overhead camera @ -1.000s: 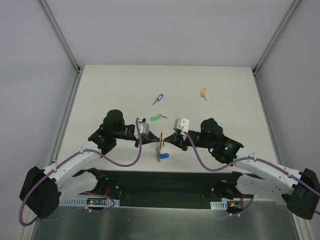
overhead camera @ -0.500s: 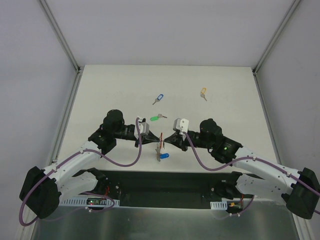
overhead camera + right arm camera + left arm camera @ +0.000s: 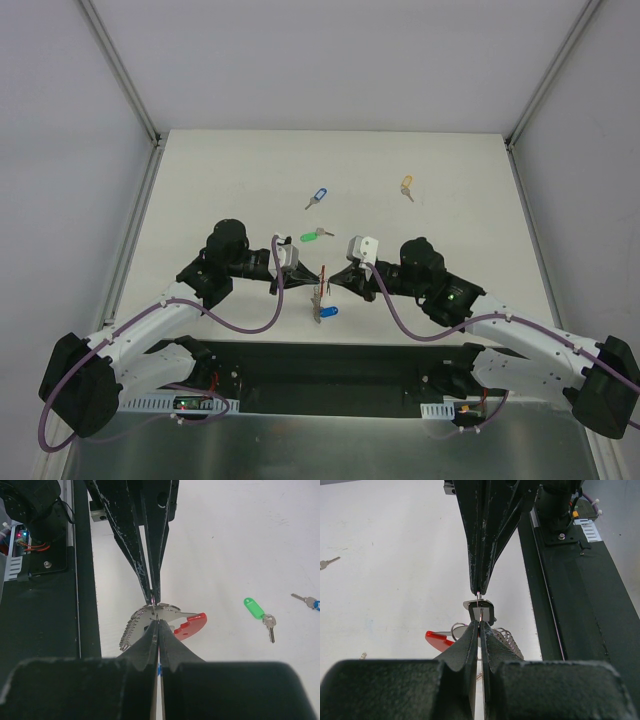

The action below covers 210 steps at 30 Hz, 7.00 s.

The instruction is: Put the keys on the keyring

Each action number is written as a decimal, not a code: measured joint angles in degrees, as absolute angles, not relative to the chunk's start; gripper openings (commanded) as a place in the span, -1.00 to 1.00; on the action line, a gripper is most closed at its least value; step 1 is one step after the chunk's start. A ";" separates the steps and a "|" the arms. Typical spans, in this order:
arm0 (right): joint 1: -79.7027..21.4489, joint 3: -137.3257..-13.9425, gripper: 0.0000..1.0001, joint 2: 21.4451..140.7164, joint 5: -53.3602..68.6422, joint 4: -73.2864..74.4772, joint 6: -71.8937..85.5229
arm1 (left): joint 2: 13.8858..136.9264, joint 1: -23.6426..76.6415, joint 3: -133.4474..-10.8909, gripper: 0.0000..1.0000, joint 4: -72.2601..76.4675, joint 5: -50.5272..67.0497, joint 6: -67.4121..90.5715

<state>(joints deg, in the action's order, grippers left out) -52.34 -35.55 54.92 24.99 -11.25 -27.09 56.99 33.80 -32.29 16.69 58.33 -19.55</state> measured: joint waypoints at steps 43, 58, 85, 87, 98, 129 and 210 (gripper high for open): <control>-52.31 -35.29 -0.98 55.00 26.02 -11.29 -27.00 | 57.01 33.80 -32.32 -1.00 16.69 58.30 -19.53; -52.31 -35.29 -0.98 55.18 26.02 -11.38 -26.79 | 57.06 33.80 -32.32 -1.00 16.69 58.33 -19.51; -52.31 -34.24 -0.98 53.30 25.78 -12.47 -25.78 | 57.84 33.80 -32.64 -1.00 16.69 58.17 -19.07; -52.31 -34.06 -0.98 52.97 25.74 -12.36 -25.78 | 57.84 33.80 -32.64 -1.00 16.69 58.11 -19.05; -52.31 -34.04 -0.98 53.45 25.50 -11.73 -25.80 | 57.84 33.80 -32.64 -1.00 16.69 58.50 -19.05; -52.31 -34.04 -0.98 54.76 25.54 -12.25 -25.78 | 58.17 33.80 -33.10 -1.00 16.64 59.57 -18.85; -50.26 -38.85 -0.98 60.88 -4.84 19.09 -11.77 | 53.23 33.85 -34.09 -1.00 9.98 36.80 -18.65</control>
<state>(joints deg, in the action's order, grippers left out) -50.26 -38.85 60.88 -4.84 19.09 -11.77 53.23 33.85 -34.09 9.98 36.80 -18.65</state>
